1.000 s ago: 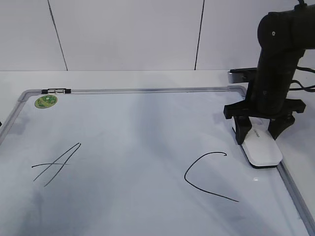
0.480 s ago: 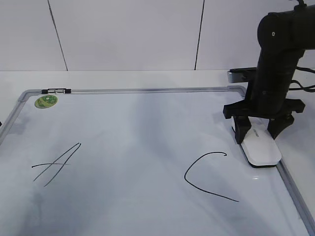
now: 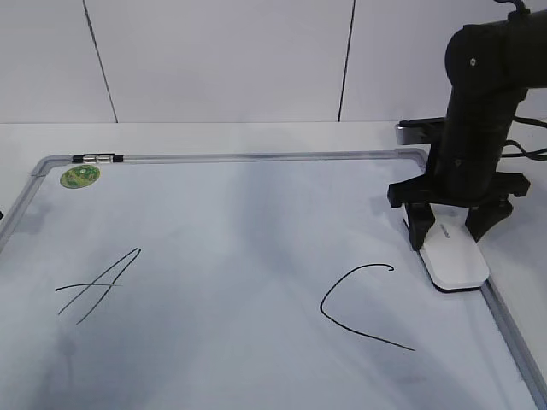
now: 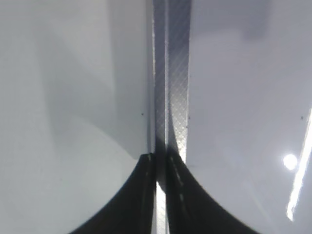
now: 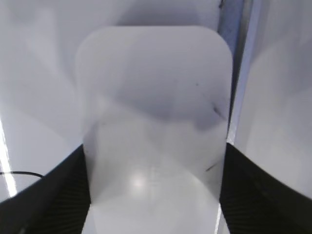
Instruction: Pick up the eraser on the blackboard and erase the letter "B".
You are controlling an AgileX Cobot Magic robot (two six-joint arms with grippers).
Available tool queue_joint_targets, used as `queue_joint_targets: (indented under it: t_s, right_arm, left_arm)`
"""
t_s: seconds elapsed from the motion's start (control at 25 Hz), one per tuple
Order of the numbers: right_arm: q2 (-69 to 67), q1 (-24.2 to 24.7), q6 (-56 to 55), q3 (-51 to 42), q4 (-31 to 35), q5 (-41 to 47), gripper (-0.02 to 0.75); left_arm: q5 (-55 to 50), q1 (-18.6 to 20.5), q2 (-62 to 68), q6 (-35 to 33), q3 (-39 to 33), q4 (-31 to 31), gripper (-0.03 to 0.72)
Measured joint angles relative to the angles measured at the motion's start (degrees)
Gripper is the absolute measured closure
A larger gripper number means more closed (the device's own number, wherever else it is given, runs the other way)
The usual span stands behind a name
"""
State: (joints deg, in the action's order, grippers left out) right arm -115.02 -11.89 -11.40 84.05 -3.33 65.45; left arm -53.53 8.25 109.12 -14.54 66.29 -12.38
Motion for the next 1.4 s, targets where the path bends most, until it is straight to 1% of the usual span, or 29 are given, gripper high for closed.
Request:
queue_joint_targets:
  t_s: [0.16, 0.8, 0.88, 1.0, 1.08, 1.24, 1.4]
  right_arm:
    - [0.0, 0.0, -0.2, -0.1, -0.1, -0.1, 0.181]
    - [0.0, 0.0, -0.4, -0.1, -0.1, -0.2, 0.179]
    - [0.0, 0.0, -0.5, -0.1, -0.1, -0.2, 0.16]
    - [0.0, 0.0, -0.6, -0.1, -0.1, -0.2, 0.109]
    - [0.0, 0.0, -0.6, -0.1, -0.1, -0.2, 0.095]
    - [0.0, 0.0, -0.6, 0.7, -0.1, 0.9, 0.087]
    - [0.0, 0.0, -0.6, 3.6, -0.2, 3.2, 0.087]
  left_arm:
    - [0.0, 0.0, 0.0, 0.0, 0.0, 0.0, 0.655]
    - [0.0, 0.0, 0.0, 0.0, 0.0, 0.0, 0.655]
    - [0.0, 0.0, 0.0, 0.0, 0.0, 0.0, 0.655]
    - [0.0, 0.0, 0.0, 0.0, 0.0, 0.0, 0.655]
    - [0.0, 0.0, 0.0, 0.0, 0.0, 0.0, 0.655]
    - [0.0, 0.0, 0.0, 0.0, 0.0, 0.0, 0.654]
    - [0.0, 0.0, 0.0, 0.0, 0.0, 0.0, 0.654]
